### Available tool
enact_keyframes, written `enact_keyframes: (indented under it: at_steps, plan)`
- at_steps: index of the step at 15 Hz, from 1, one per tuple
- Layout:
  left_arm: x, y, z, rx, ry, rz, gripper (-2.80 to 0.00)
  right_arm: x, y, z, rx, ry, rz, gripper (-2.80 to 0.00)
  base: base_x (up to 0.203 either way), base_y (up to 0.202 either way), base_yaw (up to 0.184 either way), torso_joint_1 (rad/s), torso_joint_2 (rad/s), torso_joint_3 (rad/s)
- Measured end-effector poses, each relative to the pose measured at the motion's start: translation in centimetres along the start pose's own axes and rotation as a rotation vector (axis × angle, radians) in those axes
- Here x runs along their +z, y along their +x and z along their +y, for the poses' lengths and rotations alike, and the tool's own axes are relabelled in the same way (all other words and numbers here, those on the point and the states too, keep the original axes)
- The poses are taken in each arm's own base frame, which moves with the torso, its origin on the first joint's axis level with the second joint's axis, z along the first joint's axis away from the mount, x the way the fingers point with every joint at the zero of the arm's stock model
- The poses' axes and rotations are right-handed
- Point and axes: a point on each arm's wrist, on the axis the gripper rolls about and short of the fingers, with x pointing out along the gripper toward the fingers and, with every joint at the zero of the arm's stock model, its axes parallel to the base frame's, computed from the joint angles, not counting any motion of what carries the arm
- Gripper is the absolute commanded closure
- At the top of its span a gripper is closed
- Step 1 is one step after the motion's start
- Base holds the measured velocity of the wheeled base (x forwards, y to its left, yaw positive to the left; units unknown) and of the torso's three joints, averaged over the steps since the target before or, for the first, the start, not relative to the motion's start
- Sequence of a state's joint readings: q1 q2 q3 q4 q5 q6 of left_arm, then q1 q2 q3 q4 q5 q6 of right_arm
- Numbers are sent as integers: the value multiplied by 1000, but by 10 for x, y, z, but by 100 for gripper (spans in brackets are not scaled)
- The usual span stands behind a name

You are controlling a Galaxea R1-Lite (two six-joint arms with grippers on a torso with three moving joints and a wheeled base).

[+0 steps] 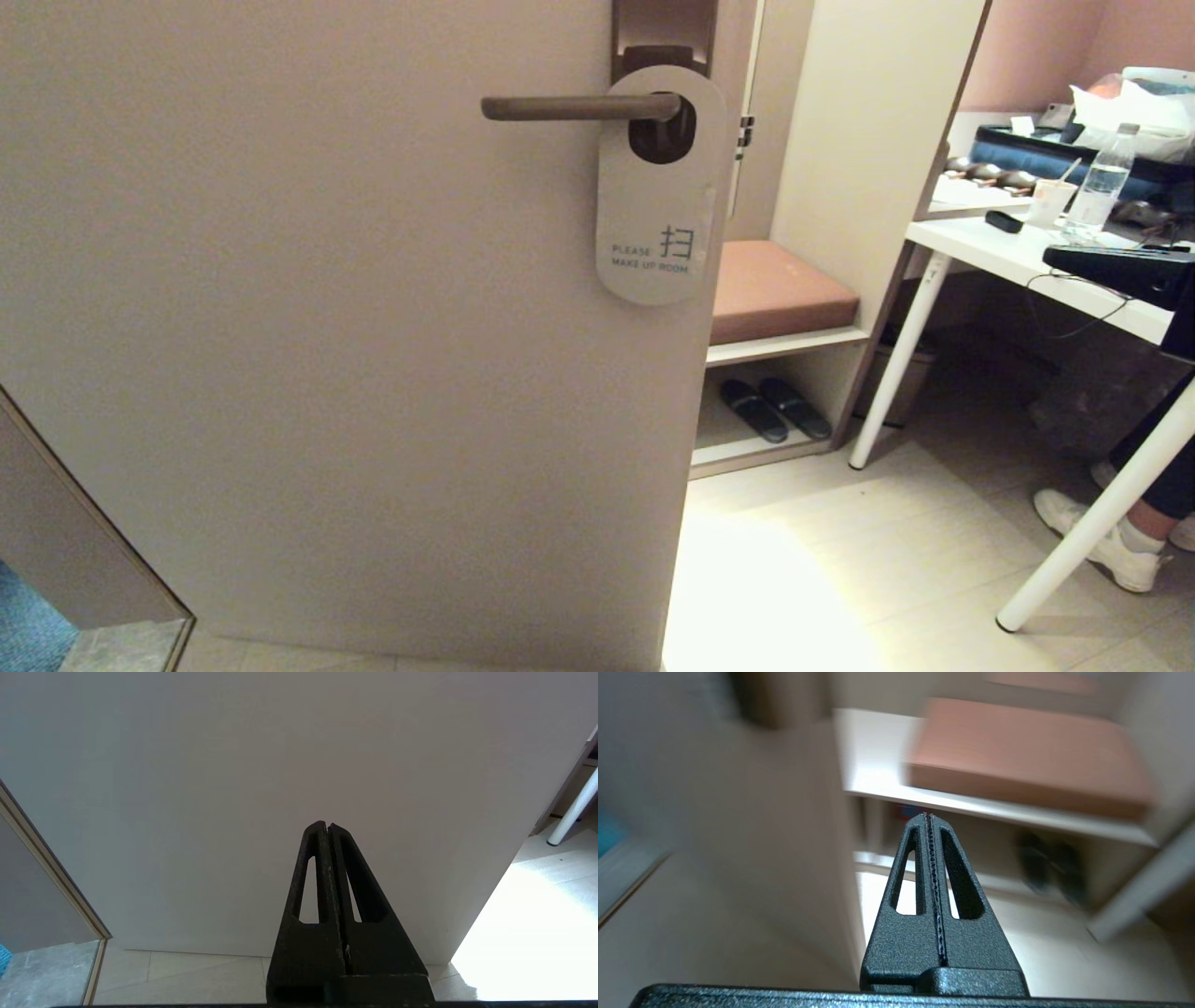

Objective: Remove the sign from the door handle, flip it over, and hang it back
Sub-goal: Take down the sign

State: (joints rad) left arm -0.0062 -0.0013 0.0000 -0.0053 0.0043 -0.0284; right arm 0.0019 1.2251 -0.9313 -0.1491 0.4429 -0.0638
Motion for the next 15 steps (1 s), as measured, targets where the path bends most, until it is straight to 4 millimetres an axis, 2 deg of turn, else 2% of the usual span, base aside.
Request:
enact_keyframes:
  at_steps: [4,8,13,14,15]
  plan:
    - [0,0,0,0,0,0,0,9,26,0,309,-41,-23,0,0,0,0,0,0,0]
    - [0,0,0,0,0,0,0,20,66,9,441,-99,-109,0,0,0,0,0,0,0]
    - [0,0,0,0,0,0,0,16,104,22,526,-108,-118,0,0,0,0,0,0,0]
    - [0,0,0,-1,0,0,0,14,109,23,533,-106,-112,-85,0,0,0,0,0,0]
    - [0,0,0,-1,0,0,0,13,113,23,538,-107,-114,-280,0,0,0,0,0,0]
